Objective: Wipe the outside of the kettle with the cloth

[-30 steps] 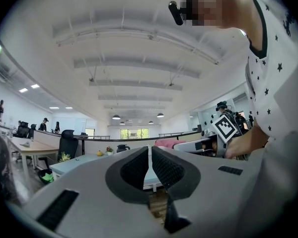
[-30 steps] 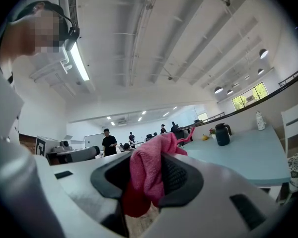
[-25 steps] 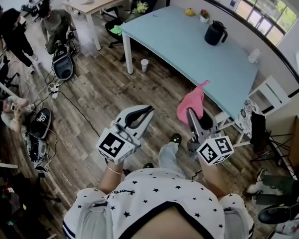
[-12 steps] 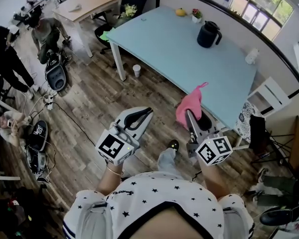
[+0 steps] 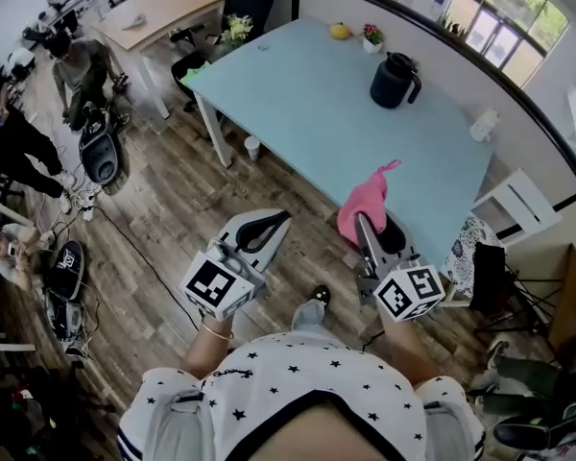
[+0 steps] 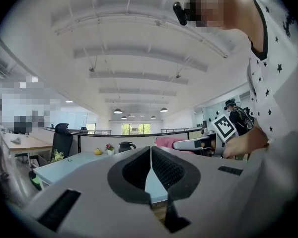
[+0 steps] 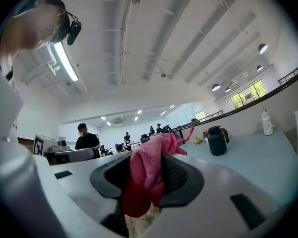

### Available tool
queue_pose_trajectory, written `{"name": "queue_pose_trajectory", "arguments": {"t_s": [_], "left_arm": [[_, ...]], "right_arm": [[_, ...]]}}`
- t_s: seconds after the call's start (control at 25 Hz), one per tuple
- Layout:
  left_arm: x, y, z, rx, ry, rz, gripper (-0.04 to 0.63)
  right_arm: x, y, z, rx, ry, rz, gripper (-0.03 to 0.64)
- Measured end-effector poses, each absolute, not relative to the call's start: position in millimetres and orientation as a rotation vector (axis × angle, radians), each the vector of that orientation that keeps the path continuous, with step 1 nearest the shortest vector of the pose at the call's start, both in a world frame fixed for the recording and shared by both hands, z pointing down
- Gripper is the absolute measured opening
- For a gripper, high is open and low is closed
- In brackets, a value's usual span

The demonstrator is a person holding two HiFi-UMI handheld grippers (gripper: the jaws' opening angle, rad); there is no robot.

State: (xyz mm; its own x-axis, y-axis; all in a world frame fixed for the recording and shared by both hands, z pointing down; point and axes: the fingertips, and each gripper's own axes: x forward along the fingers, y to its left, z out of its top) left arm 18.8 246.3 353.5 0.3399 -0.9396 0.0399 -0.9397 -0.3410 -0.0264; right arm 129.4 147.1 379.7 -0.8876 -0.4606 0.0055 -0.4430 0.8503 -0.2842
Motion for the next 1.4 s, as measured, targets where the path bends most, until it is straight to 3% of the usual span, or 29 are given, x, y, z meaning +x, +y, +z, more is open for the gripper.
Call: {"name": "queue_pose_trajectory", "arguments": {"t_s": [0.68,1.4], "left_arm": [[48,136,344,2.555,-1.857,0.131,0.031],[11,54,336,2.596,-1.832,0.171,0.031]], "right_arm": [[161,29,384,-0.698,2.951,-0.461,0.156],[147,-45,386,-0.807,2.911,-0.46,0.156]]}}
